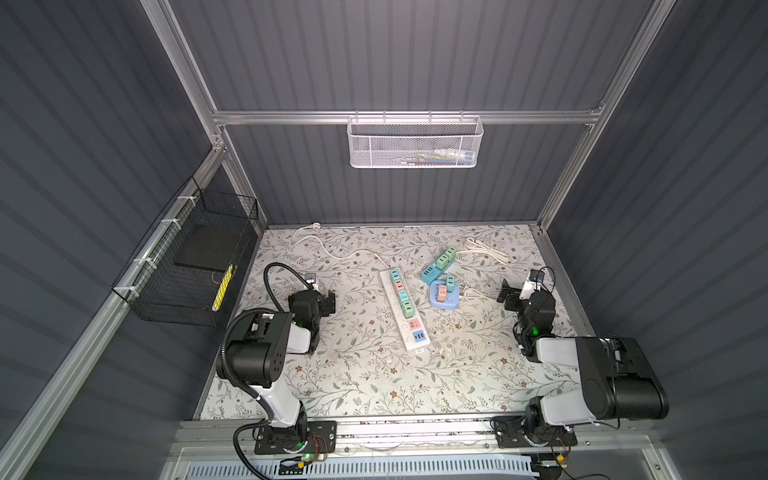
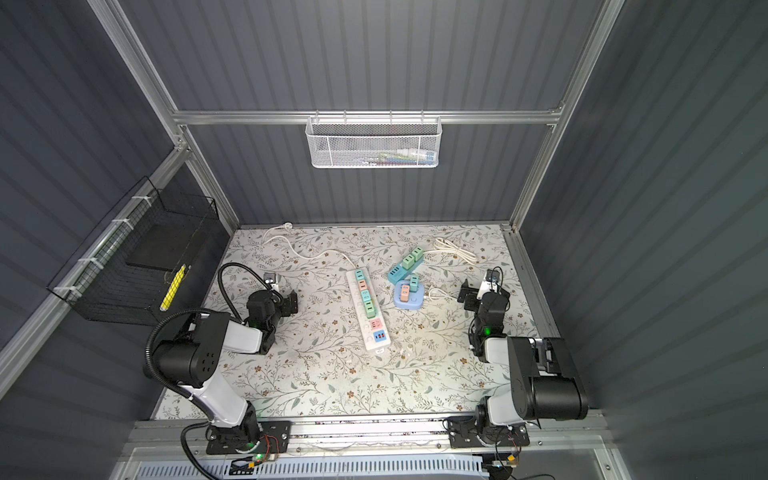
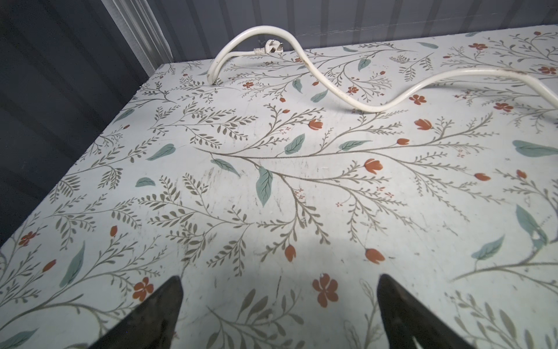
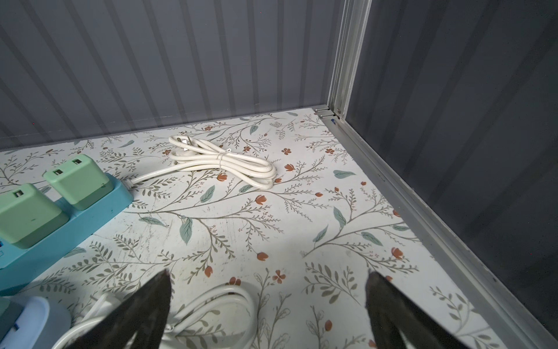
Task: Insert the plug
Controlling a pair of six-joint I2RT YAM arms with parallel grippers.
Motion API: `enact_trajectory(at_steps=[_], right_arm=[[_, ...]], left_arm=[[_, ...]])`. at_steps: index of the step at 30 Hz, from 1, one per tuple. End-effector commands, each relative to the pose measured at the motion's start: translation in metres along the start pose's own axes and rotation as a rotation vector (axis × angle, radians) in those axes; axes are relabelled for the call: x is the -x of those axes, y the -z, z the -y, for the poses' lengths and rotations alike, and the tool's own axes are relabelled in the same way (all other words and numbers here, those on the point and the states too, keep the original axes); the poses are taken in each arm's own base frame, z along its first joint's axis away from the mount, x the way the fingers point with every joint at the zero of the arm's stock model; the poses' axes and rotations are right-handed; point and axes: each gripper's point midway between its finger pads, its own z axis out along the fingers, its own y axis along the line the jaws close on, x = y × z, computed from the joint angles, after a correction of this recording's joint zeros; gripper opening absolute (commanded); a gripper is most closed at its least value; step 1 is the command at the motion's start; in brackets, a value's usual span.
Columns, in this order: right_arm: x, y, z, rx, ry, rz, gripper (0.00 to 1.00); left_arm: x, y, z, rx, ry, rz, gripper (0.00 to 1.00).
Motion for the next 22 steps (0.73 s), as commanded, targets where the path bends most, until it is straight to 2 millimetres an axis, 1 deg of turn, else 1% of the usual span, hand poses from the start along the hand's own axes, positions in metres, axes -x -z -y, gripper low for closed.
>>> enact_trajectory(at_steps=[1, 10, 14, 22], right_arm=[[0.0017, 0.0010, 0.0022, -0.010, -0.017, 0.014, 0.99], [0.0014, 0.0010, 0.0023, -0.011, -0.016, 0.013, 0.99], [0.0028, 0.0008, 0.0021, -0.010, -0.017, 0.017, 0.99], [0.0015, 0.0009, 0.0023, -0.010, -0.016, 0.013, 0.99]], left_arm=[[0.0090, -0.0009, 0.0002, -0.007, 0.018, 0.024, 1.00], [0.0078, -0.0015, 0.0003, -0.007, 0.016, 0.020, 1.00], [0.0067, -0.0071, -0.0029, -0.048, 0.057, -0.005, 1.00], [0.0070, -0.0053, -0.0027, -0.049, 0.051, 0.006, 1.00]])
